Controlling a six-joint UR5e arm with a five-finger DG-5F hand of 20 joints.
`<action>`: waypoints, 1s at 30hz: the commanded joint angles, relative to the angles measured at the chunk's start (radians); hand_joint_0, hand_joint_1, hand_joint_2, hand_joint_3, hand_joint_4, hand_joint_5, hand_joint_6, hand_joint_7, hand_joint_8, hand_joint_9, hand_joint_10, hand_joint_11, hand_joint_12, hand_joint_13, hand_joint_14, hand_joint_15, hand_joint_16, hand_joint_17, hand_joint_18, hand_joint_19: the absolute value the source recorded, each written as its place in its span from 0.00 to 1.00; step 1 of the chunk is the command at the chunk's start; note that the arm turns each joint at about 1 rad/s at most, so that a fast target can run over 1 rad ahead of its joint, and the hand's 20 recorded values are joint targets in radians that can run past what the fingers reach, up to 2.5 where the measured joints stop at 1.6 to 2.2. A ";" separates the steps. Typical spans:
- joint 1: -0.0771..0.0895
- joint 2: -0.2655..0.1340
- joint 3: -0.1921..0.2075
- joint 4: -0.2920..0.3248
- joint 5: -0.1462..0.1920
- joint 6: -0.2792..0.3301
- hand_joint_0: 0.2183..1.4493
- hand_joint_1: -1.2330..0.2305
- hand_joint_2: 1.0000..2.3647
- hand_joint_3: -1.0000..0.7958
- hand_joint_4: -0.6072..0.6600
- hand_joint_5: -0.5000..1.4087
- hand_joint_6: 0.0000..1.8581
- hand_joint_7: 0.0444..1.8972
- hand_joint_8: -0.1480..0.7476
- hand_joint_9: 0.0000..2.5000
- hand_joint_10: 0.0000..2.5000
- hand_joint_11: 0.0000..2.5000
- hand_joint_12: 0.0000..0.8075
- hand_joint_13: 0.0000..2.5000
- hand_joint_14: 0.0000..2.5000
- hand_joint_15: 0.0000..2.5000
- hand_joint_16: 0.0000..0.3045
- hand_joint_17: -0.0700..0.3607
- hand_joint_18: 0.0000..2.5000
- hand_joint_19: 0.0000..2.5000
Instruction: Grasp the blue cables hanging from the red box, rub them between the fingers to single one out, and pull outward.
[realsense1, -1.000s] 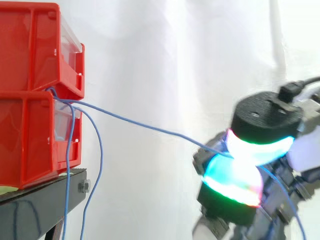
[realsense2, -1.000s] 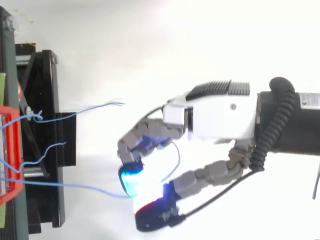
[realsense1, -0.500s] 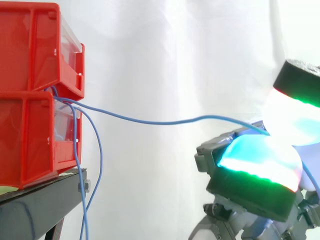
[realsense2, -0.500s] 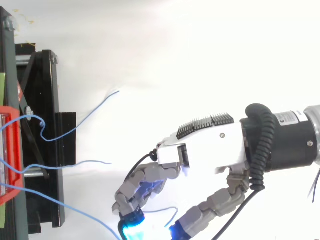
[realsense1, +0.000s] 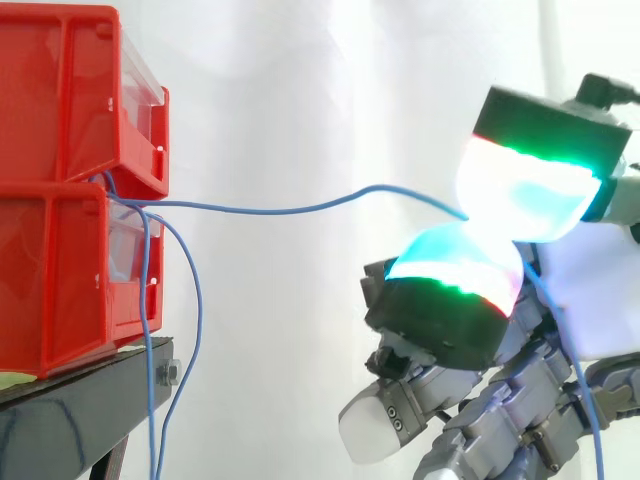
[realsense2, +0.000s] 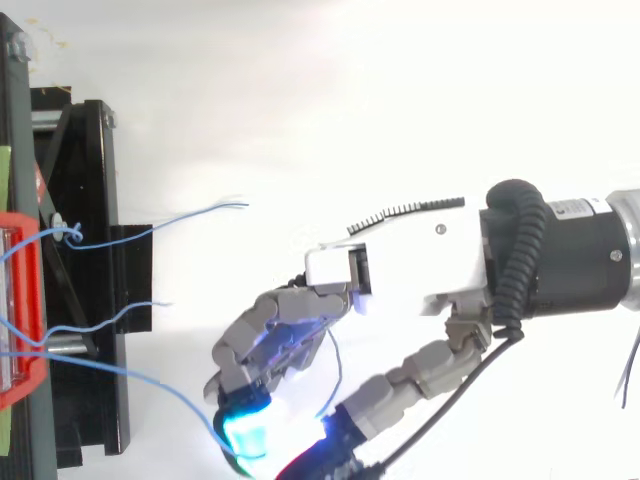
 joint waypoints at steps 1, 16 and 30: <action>-0.008 0.000 0.000 -0.026 0.050 0.016 0.30 0.30 0.01 0.57 0.39 0.21 0.46 0.64 0.42 0.23 0.00 0.05 0.55 0.24 0.00 0.16 0.20 0.48 0.26 0.19; -0.084 0.001 0.000 -0.113 0.051 0.094 0.30 0.30 0.01 0.57 0.39 0.21 0.46 0.64 0.42 0.23 0.00 0.05 0.56 0.24 0.00 0.16 0.20 0.49 0.26 0.19; -0.112 0.159 -0.314 0.260 0.203 0.117 0.30 0.30 0.01 0.57 0.39 0.21 0.46 0.64 0.42 0.24 0.00 0.05 0.56 0.24 0.00 0.16 0.20 0.49 0.27 0.19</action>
